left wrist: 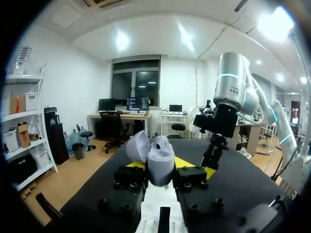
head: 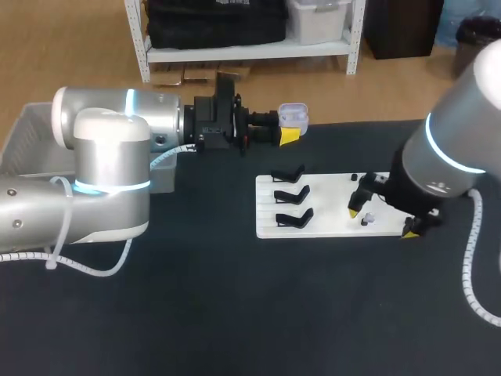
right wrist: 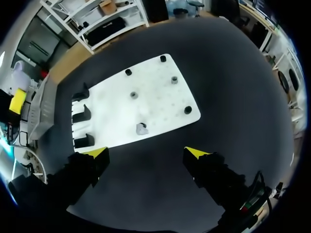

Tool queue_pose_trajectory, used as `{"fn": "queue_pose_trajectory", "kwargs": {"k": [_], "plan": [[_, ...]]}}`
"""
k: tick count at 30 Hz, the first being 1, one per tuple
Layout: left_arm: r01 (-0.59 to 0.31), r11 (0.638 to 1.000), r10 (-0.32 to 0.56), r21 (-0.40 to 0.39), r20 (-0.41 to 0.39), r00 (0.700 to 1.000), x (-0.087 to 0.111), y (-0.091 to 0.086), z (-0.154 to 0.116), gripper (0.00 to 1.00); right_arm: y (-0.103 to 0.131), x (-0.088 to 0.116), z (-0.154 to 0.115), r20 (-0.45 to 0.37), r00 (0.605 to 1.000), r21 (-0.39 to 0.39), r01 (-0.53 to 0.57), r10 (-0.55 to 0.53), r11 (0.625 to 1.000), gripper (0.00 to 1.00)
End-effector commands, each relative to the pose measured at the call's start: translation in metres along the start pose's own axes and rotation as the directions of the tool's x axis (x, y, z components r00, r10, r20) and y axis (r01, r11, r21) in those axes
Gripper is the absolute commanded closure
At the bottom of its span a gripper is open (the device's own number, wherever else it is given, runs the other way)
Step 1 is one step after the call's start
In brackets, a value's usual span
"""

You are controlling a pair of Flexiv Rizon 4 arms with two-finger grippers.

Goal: Pick up each earbud case from the left stands, insert the matching earbuds, close the lid, and place the case in the box.

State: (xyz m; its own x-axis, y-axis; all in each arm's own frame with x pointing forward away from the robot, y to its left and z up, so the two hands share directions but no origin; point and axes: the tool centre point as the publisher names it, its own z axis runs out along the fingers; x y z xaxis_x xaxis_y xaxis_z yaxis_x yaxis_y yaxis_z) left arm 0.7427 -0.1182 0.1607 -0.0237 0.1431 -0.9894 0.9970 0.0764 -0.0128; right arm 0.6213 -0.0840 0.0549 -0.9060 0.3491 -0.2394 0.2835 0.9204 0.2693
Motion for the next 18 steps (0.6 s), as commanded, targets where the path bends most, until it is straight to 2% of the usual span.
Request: {"fn": "queue_pose_trajectory", "kwargs": {"k": [1,3,4,12,15,17,18], "plan": [[-0.005,1.000,0.005,-0.006,0.008,1.000,0.002,-0.001,0.000,1.00,0.006,-0.007,0.020,-0.040,0.999,0.003,-0.004,0.004,1.000,0.00],[-0.005,1.000,0.005,-0.006,0.008,1.000,0.002,-0.001,0.000,1.00,0.007,-0.007,0.023,-0.052,0.999,-0.003,-0.011,0.011,1.000,0.00],[-0.005,1.000,0.005,-0.006,0.008,1.000,0.002,-0.001,0.000,1.00,0.007,-0.007,0.025,-0.058,0.998,-0.004,-0.013,0.013,1.000,0.07],[-0.005,1.000,0.005,-0.006,0.008,1.000,0.002,-0.001,0.000,1.00,0.006,-0.012,0.034,-0.088,0.996,-0.004,-0.026,0.025,1.000,0.24],[-0.005,1.000,0.005,-0.006,0.008,1.000,0.002,-0.001,0.000,1.00,0.004,-0.012,0.038,-0.097,0.995,-0.003,-0.033,0.033,0.999,0.42],[-0.005,1.000,0.005,-0.006,0.008,1.000,0.002,-0.001,0.000,1.00,0.004,-0.013,0.038,-0.099,0.995,-0.001,-0.035,0.035,0.999,0.51],[-0.005,1.000,0.005,-0.006,0.008,1.000,0.002,-0.001,0.000,1.00,0.004,-0.013,0.038,-0.099,0.994,0.000,-0.035,0.035,0.999,0.52]]}}
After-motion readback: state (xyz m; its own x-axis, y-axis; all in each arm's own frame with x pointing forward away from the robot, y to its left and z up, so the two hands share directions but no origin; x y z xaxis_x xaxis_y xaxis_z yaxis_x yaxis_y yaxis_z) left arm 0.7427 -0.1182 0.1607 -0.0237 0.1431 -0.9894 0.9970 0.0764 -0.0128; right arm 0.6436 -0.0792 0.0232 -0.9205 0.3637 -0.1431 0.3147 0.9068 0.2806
